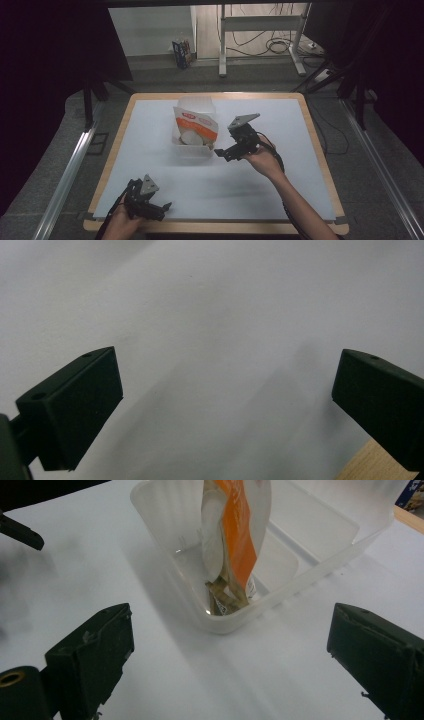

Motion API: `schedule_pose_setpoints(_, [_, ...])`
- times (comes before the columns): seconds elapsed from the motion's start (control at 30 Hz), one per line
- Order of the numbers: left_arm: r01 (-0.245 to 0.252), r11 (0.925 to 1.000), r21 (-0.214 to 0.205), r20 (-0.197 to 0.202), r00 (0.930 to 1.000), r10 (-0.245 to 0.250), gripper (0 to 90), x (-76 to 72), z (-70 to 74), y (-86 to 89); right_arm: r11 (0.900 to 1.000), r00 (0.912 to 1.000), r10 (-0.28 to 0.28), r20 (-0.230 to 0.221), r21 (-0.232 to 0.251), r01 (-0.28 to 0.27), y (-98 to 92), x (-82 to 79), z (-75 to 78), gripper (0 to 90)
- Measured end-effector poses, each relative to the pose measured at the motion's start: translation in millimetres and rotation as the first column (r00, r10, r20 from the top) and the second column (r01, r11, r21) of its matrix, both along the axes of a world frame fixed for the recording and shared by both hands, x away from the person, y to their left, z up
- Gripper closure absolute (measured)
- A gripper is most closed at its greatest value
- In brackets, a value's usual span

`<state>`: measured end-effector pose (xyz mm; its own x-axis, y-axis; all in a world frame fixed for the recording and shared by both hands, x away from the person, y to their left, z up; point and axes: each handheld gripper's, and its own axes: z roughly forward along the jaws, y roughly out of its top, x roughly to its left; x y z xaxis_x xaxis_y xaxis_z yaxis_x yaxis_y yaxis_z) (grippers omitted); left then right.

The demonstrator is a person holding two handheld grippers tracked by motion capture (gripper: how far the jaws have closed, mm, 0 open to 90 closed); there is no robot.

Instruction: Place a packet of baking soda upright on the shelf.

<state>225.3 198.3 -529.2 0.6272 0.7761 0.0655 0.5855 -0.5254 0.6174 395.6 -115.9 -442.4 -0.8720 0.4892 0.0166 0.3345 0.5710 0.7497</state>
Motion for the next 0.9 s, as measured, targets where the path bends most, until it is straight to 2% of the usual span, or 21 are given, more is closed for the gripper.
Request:
schedule_pose_setpoints(0.17, [0.001,1.0,0.001,0.001,1.0,-0.001,0.0,-0.2,0.1,-0.1,0.9997,0.9998,-0.013,0.017,-0.02,0.013,-5.4,-3.3,-2.6,4.6])
schedule_pose_setpoints(0.4, [0.002,1.0,0.002,0.002,1.0,-0.002,0.0,-0.4,0.2,-0.1,0.9997,0.9996,-0.018,0.022,-0.019,0.018,-12.9,-10.7,-4.0,4.6])
schedule_pose_setpoints(0.67, [0.004,1.0,0.001,0.004,1.0,-0.004,0.0,-0.6,0.2,0.0,0.9998,0.9994,-0.017,0.031,-0.008,0.017,-19.2,-20.3,-1.8,3.1])
schedule_pose_setpoints(0.9, [0.004,1.0,-0.001,0.006,1.0,-0.004,0.0,-0.7,0.3,0.2,0.999,0.9985,-0.043,0.032,0.01,0.043,-28.1,-28.0,0.0,0.0])
